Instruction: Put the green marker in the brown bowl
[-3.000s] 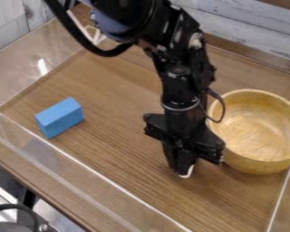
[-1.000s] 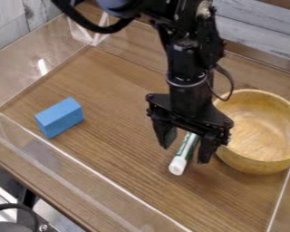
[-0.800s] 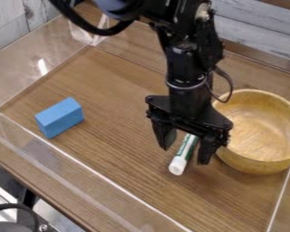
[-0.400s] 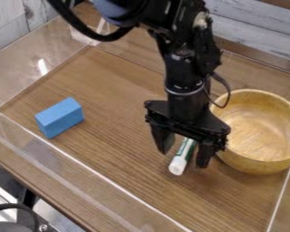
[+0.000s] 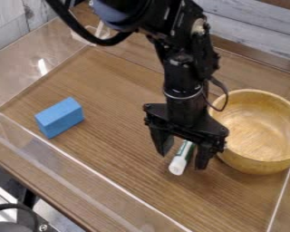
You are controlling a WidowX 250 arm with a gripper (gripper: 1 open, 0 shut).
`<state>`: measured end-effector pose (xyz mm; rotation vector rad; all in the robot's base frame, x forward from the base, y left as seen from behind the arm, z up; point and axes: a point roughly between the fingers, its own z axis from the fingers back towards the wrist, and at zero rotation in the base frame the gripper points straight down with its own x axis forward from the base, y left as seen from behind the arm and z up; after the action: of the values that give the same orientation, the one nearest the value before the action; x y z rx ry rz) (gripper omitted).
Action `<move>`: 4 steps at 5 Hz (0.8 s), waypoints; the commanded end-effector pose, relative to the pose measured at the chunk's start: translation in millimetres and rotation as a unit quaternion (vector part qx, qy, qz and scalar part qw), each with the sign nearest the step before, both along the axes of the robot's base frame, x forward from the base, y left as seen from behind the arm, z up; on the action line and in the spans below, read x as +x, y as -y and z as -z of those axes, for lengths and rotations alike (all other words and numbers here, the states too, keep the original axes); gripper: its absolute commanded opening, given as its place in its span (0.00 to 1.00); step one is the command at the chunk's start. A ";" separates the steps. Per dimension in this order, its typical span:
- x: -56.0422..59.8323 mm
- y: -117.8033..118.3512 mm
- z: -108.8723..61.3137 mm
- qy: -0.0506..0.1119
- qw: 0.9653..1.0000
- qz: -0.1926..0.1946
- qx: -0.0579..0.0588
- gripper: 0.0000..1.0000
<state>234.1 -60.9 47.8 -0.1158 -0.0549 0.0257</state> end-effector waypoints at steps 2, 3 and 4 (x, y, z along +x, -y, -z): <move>5.9 -3.2 -1.3 0.016 1.000 -0.014 -0.001 1.00; 6.2 -3.6 0.6 0.016 1.000 -0.018 -0.001 1.00; 7.0 -3.2 8.7 0.018 1.000 -0.023 -0.002 1.00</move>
<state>234.8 -58.2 31.9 -0.1094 -0.0566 0.0624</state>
